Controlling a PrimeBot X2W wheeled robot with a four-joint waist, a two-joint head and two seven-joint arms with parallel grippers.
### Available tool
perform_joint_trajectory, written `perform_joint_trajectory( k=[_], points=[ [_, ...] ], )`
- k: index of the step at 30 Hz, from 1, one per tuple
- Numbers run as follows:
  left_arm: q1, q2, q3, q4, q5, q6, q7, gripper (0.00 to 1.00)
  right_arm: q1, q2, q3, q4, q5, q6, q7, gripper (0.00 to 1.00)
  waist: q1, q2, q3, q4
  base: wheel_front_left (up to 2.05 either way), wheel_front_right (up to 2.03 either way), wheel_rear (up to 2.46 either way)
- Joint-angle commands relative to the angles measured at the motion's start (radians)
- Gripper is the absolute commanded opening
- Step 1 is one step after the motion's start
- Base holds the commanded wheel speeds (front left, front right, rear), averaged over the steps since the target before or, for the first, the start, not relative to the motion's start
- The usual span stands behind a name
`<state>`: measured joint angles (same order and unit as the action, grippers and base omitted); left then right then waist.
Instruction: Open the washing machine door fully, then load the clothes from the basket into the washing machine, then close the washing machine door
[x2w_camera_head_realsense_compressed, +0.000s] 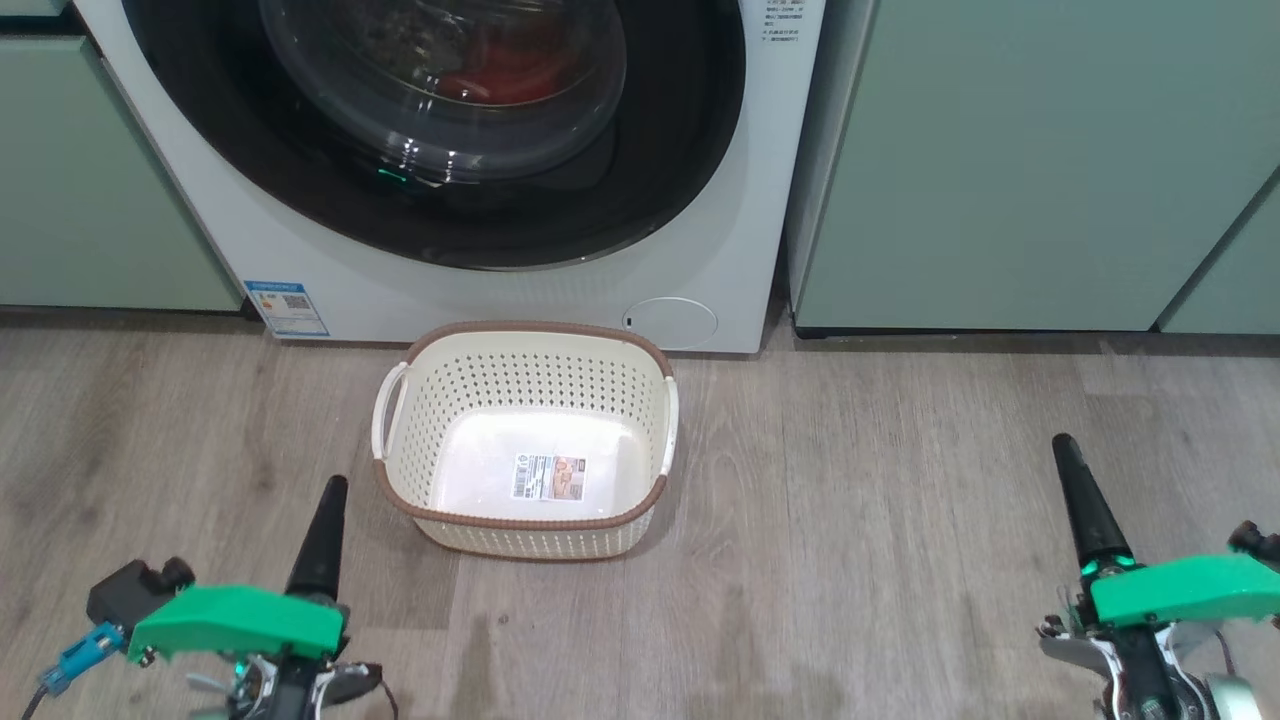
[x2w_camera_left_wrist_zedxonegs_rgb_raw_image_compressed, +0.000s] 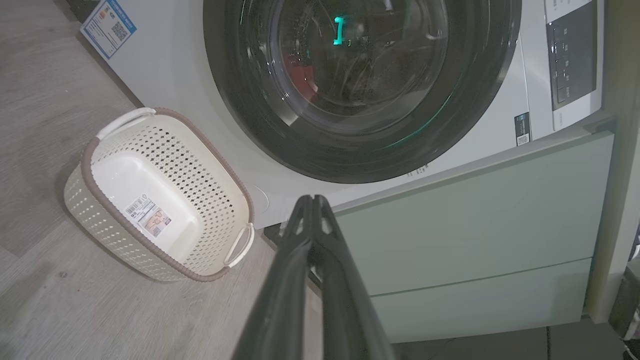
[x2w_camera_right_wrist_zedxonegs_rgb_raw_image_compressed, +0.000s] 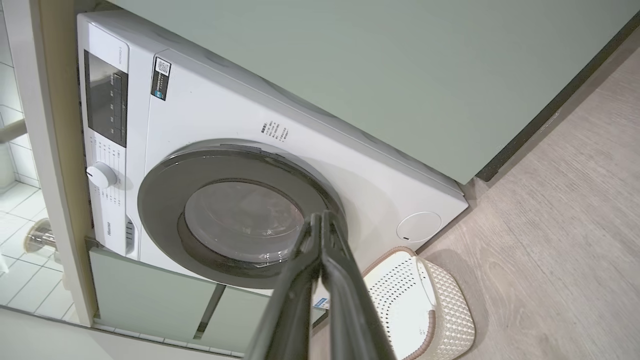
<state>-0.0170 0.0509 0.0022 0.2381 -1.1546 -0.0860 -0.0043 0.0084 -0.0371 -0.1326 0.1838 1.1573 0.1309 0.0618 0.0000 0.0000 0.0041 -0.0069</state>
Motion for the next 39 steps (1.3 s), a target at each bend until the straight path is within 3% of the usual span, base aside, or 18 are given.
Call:
perform_joint_trajectory(
  k=[1,39],
  points=[
    [-0.054,0.004,0.033,-0.026,-0.035,-0.011,0.011,0.00,-0.055,-0.011,0.012,-0.024,0.038,0.000,0.008,0.00,0.0000,0.0000,0.000,0.000,0.00,0.00,0.00],
    [-0.091,-0.001,0.113,0.008,-0.453,-0.045,0.118,0.00,-0.116,-0.013,0.019,0.061,0.451,0.000,0.051,0.00,0.0000,0.0000,-0.001,0.007,0.00,0.00,0.00]
  ],
)
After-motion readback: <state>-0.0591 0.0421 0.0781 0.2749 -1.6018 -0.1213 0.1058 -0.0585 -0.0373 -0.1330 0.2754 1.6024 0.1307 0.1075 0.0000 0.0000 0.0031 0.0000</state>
